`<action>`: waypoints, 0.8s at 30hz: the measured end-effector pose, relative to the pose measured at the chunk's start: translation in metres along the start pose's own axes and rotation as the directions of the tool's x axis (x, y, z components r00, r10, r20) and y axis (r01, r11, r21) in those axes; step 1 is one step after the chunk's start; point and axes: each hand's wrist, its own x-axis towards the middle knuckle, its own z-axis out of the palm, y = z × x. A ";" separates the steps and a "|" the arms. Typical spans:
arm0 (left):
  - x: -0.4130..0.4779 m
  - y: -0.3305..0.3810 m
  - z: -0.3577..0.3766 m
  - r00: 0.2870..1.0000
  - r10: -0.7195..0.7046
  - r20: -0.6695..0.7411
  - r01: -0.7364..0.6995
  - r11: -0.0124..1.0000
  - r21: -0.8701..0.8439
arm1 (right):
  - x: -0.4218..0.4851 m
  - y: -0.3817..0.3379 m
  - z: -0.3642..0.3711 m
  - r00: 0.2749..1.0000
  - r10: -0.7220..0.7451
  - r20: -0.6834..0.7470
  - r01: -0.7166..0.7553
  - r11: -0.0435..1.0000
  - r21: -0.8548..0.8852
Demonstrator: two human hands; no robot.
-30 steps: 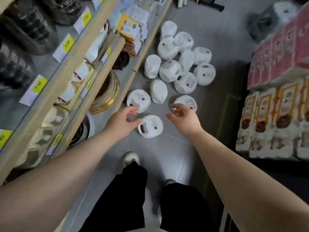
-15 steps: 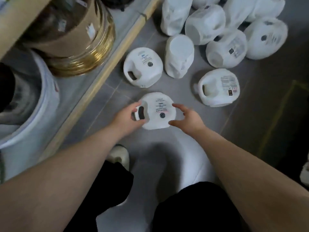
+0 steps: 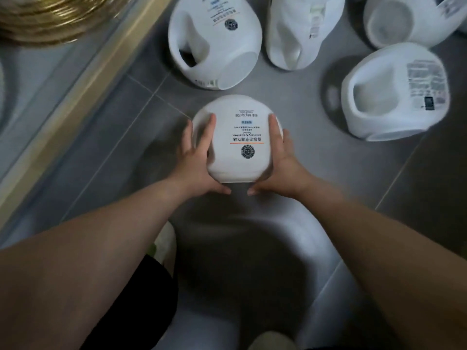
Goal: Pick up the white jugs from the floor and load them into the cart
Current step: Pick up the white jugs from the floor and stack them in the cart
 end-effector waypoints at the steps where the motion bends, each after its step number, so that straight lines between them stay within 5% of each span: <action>1: 0.000 0.000 0.001 1.000 -0.001 -0.017 0.002 1.000 0.008 | 0.000 0.001 0.003 1.000 -0.010 -0.024 0.010 1.000 0.017; 12: -0.035 0.044 -0.087 0.996 0.084 0.028 -0.073 0.957 -0.281 | -0.031 -0.074 -0.046 0.995 0.014 -0.095 0.027 0.908 0.419; 15: -0.067 0.079 -0.141 0.994 0.104 0.037 -0.083 0.925 -0.371 | -0.059 -0.127 -0.071 0.990 0.083 -0.109 -0.005 0.818 0.575; 24: -0.187 0.213 -0.354 0.987 0.158 0.021 -0.131 0.879 -0.458 | -0.168 -0.362 -0.210 0.980 0.063 -0.191 0.078 0.754 0.652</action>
